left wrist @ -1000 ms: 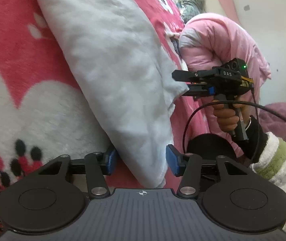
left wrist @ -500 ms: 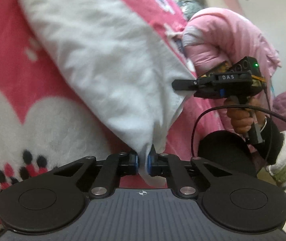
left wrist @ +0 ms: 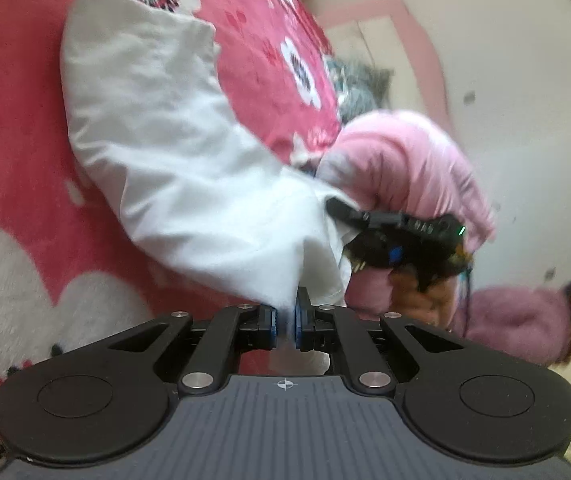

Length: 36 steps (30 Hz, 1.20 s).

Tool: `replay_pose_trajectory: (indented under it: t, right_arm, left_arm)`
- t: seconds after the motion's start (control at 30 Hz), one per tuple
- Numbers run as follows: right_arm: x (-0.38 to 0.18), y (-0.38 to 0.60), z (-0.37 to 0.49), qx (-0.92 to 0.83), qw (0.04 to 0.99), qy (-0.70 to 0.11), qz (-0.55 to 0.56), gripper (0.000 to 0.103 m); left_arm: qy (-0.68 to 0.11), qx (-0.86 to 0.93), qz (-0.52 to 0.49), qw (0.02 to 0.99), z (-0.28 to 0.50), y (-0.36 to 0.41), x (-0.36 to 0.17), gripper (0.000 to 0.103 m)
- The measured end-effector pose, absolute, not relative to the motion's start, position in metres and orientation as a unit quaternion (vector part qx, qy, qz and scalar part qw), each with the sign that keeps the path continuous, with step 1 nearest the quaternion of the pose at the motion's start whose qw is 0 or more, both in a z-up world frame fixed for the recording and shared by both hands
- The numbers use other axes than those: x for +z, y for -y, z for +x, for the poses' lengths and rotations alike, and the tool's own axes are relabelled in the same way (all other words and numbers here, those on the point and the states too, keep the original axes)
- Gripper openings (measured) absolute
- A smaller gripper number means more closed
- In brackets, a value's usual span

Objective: Fold clothes

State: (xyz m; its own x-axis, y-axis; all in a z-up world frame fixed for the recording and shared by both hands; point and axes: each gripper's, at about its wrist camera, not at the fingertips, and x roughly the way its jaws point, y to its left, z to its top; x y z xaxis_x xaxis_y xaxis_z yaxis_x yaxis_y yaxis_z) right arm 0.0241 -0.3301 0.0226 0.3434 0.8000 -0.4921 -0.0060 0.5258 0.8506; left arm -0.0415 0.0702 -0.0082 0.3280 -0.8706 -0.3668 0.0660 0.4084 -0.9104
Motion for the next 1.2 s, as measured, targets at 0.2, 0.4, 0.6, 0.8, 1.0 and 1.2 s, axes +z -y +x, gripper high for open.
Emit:
replay_pose_trajectory:
  t: [0.2,0.4,0.6,0.8,1.0,1.2]
  right_arm:
    - [0.016,0.319,0.055,0.269,0.702,-0.495,0.436,0.005]
    - [0.006,0.300,0.092,0.262,0.682,-0.505,0.460,0.005]
    - [-0.024,0.279,0.135,0.250,0.651,-0.503,0.511,0.013]
    - [-0.053,0.278,0.152,0.246,0.644,-0.455,0.563,0.045]
    - [-0.013,0.274,0.140,0.285,0.721,-0.407,0.483,0.045]
    - [0.034,0.215,0.109,0.365,0.815,-0.396,0.215,0.030]
  left_arm:
    - [-0.460,-0.307,-0.486,0.676,-0.013,-0.087,-0.016,0.006]
    - [-0.453,-0.273,-0.535,0.659,0.019,-0.112,-0.033,0.006]
    - [-0.414,-0.205,-0.651,0.602,0.052,-0.149,-0.078,0.021]
    - [-0.354,-0.181,-0.697,0.597,0.052,-0.168,-0.095,0.033]
    - [-0.311,-0.200,-0.687,0.626,0.050,-0.186,-0.084,0.038]
    - [-0.320,-0.200,-0.632,0.677,0.051,-0.185,-0.061,0.038]
